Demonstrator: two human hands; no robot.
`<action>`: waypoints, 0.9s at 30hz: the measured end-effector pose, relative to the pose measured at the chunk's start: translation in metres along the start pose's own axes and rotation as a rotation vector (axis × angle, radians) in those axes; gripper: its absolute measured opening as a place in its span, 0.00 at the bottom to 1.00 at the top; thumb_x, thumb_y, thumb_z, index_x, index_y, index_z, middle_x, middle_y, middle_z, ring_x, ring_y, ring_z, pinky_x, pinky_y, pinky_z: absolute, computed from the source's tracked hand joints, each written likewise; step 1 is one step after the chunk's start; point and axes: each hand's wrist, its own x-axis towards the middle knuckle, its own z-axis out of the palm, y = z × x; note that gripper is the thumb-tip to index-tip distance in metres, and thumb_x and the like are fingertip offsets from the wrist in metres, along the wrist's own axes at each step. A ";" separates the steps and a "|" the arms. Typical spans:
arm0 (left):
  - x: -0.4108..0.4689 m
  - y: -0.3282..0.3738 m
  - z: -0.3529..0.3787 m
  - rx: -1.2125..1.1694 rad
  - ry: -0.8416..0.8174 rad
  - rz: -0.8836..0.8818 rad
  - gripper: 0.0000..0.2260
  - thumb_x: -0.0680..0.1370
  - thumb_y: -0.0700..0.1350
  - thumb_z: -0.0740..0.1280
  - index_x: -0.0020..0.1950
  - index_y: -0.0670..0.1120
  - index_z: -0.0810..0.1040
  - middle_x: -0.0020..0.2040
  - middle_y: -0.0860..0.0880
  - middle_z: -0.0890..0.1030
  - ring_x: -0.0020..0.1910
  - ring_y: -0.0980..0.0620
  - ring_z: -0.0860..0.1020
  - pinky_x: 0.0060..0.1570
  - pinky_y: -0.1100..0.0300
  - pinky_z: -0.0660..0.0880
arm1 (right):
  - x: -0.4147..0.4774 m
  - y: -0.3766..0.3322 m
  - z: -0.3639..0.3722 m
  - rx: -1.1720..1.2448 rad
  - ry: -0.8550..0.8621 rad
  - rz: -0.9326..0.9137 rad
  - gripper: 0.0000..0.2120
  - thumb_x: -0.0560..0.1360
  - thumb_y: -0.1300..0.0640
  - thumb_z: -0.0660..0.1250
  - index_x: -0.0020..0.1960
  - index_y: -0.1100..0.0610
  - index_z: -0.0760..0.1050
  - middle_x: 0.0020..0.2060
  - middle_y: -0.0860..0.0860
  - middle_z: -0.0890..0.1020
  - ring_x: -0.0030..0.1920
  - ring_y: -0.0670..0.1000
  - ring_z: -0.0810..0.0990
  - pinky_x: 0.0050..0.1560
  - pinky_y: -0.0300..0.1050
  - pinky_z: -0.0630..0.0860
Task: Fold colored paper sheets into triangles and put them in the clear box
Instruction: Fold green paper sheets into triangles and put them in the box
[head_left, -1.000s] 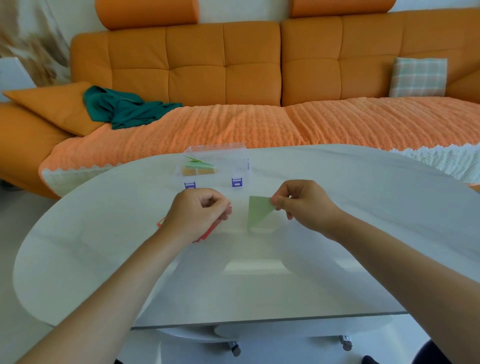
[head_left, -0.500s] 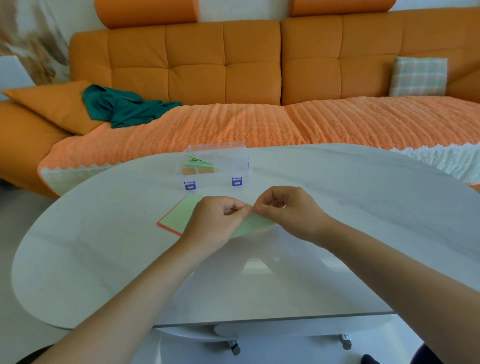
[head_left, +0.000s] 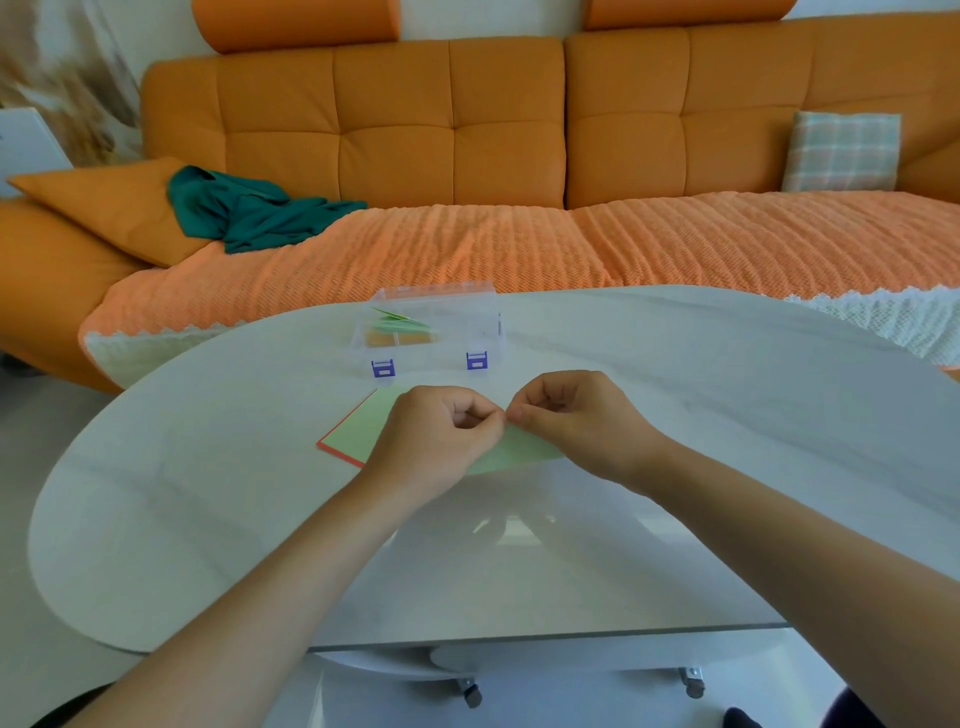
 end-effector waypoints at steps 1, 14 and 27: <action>0.000 0.000 0.000 0.022 -0.002 0.015 0.06 0.75 0.45 0.72 0.38 0.50 0.85 0.33 0.55 0.84 0.31 0.60 0.78 0.37 0.64 0.74 | 0.000 -0.001 0.000 -0.006 0.003 -0.002 0.07 0.77 0.55 0.70 0.41 0.53 0.83 0.33 0.50 0.82 0.31 0.45 0.74 0.31 0.38 0.70; 0.006 -0.004 -0.021 0.151 -0.174 -0.041 0.09 0.74 0.40 0.70 0.35 0.47 0.83 0.34 0.54 0.85 0.39 0.55 0.84 0.50 0.52 0.82 | 0.013 0.002 -0.004 0.176 0.297 0.067 0.08 0.79 0.57 0.68 0.41 0.53 0.82 0.35 0.47 0.80 0.30 0.42 0.73 0.28 0.31 0.67; 0.019 -0.009 -0.029 -0.001 0.005 0.025 0.05 0.76 0.47 0.72 0.41 0.53 0.84 0.38 0.53 0.85 0.39 0.50 0.83 0.45 0.51 0.80 | 0.017 -0.010 0.020 0.207 0.148 0.014 0.04 0.76 0.55 0.73 0.44 0.53 0.84 0.36 0.50 0.84 0.35 0.46 0.76 0.39 0.40 0.72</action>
